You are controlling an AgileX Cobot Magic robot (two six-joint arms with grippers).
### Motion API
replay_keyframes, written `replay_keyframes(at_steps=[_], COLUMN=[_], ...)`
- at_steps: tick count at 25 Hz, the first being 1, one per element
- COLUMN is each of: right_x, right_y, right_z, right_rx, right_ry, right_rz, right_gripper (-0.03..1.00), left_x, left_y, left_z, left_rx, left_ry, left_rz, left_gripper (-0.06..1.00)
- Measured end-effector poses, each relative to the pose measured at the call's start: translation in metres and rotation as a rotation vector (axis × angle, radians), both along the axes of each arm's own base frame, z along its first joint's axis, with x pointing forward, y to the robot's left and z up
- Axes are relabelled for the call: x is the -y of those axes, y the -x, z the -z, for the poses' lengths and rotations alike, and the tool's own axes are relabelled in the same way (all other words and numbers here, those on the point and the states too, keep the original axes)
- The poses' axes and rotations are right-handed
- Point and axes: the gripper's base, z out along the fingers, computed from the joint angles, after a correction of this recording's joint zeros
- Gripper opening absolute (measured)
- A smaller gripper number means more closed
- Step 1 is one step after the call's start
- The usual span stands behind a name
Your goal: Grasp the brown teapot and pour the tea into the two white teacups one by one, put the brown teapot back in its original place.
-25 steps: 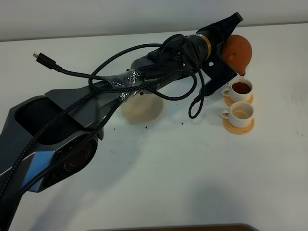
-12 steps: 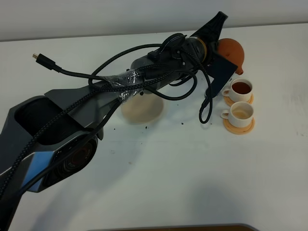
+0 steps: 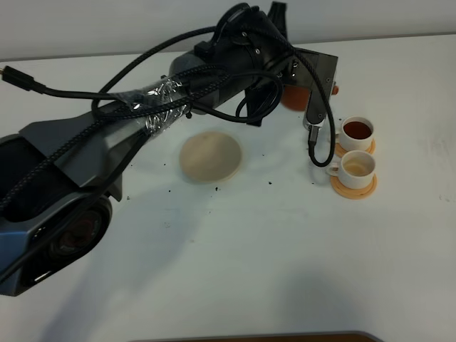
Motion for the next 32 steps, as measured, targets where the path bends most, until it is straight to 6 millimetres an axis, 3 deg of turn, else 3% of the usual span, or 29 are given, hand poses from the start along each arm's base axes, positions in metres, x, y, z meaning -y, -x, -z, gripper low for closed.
replay_keyframes(at_steps=[5, 10, 19, 25, 32], right_x=[0.0, 0.0, 0.0, 0.0, 0.0], right_y=[0.0, 0.0, 0.0, 0.0, 0.0], right_z=[0.0, 0.0, 0.0, 0.0, 0.0], right_rx=[0.0, 0.0, 0.0, 0.0, 0.0], right_ry=[0.0, 0.0, 0.0, 0.0, 0.0], right_rz=[0.0, 0.0, 0.0, 0.0, 0.0], right_gripper=[0.24, 0.24, 0.24, 0.24, 0.24], left_x=[-0.015, -0.016, -0.011, -0.009, -0.009], left_y=[0.017, 0.031, 0.035, 0.028, 0.031], left_z=[0.003, 0.008, 0.017, 0.026, -0.005], left_rx=[-0.198, -0.358, -0.439, -0.43, -0.368], left_ry=[-0.065, -0.011, 0.094, 0.128, 0.072], left_rz=[-0.188, -0.338, -0.503, -0.462, -0.173], left_gripper=[0.14, 0.14, 0.14, 0.14, 0.14])
